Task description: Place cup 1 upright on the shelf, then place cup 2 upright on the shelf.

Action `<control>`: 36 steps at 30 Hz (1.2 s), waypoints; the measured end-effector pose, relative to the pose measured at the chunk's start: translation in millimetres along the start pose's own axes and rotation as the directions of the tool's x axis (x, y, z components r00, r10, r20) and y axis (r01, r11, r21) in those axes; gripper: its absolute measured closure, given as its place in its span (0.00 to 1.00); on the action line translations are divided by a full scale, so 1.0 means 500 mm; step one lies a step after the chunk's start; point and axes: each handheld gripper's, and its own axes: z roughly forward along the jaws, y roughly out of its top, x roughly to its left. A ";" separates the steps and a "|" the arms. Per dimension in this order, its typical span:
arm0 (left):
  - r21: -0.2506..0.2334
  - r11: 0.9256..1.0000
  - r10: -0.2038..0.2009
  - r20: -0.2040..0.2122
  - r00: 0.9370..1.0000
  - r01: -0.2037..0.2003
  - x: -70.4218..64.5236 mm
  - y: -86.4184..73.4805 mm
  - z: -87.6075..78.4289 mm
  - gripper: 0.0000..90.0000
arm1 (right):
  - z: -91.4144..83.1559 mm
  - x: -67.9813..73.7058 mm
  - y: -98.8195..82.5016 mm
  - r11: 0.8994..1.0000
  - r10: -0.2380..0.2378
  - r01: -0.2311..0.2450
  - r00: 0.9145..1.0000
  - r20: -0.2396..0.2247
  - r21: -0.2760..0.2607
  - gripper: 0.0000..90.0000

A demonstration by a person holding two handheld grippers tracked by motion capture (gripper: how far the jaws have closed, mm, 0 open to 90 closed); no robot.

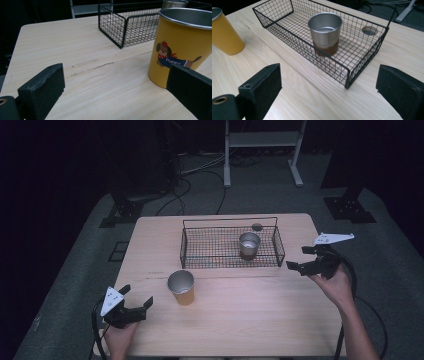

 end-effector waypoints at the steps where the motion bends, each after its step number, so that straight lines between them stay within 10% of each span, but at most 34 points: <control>1: 0.000 1.000 -0.002 0.001 1.000 0.002 0.000 0.000 0.000 0.01 | -0.004 0.001 -0.016 1.000 0.012 -0.012 1.000 -0.003 -0.005 0.06; 23: -0.002 1.000 -0.014 0.073 0.997 0.014 -0.004 -0.002 -0.007 0.01 | -0.014 0.012 -0.191 0.993 0.110 -0.110 0.994 0.010 -0.035 0.06; 36: -0.041 0.999 0.013 0.209 0.978 -0.005 -0.025 0.012 -0.002 0.01 | -0.031 0.019 -0.236 0.990 0.128 -0.127 0.992 0.018 -0.056 0.06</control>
